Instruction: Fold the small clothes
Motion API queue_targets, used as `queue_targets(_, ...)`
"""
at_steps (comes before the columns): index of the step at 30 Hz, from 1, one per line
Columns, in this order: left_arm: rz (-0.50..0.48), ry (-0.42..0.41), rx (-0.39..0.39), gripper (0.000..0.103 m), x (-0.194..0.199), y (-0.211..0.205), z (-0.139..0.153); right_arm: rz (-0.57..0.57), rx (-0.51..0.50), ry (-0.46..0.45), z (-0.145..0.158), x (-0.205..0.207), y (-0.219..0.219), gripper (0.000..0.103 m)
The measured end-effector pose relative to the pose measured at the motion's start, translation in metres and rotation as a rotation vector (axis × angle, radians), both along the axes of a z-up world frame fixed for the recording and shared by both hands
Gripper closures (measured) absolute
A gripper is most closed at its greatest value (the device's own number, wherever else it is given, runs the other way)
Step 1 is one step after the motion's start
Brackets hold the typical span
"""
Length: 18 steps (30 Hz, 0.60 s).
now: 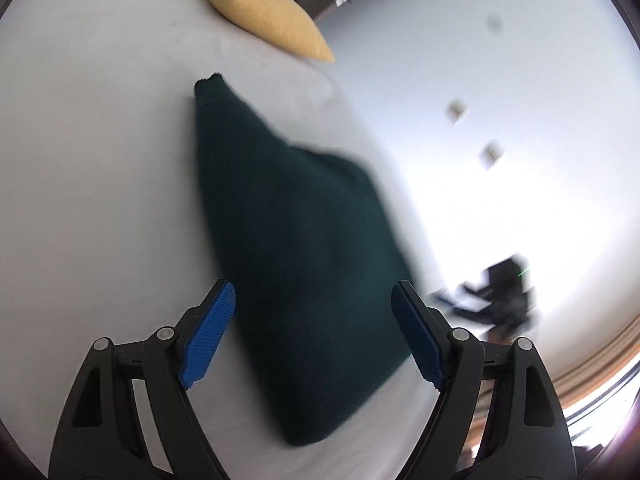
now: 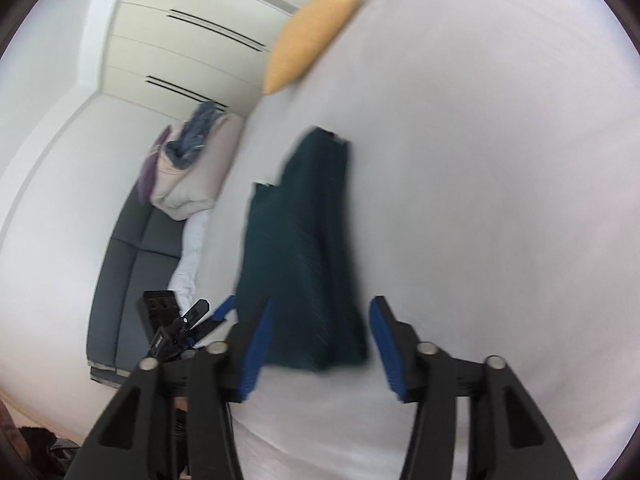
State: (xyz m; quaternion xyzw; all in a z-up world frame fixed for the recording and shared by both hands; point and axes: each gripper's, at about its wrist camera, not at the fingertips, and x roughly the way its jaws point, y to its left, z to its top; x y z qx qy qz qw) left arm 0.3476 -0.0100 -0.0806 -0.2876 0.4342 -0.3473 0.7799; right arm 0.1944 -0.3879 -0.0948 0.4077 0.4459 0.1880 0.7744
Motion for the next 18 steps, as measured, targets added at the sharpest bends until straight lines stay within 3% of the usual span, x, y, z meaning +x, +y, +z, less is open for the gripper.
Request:
queue_targets(2, 0.015, 0.027, -0.007, 0.023, 0.015, -0.002, -0.002, 0.009, 0.016, 0.000, -0.004, 0.025, 0.007, 0.045)
queue_targets(5, 0.041, 0.111, 0.072, 0.023, 0.033, -0.008, -0.018, 0.003, 0.026, 0.045, -0.017, 0.056, 0.013, 0.042)
queue_targets(8, 0.044, 0.195, 0.054, 0.023, 0.043, -0.012, -0.038, 0.010, 0.026, 0.091, -0.032, 0.080, 0.022, 0.041)
queue_targets(12, 0.026, 0.180, 0.090, 0.024, 0.048, -0.028, -0.039, 0.072, -0.048, 0.141, -0.045, 0.101, 0.040, 0.044)
queue_targets(16, 0.022, 0.192, 0.144, 0.049, 0.053, -0.037, -0.038, 0.100, -0.104, 0.182, -0.049, 0.110, 0.049, 0.068)
queue_targets(18, 0.017, 0.187, 0.169, 0.056, 0.055, -0.040, -0.037, 0.103, -0.157, 0.183, -0.045, 0.110, 0.056, 0.071)
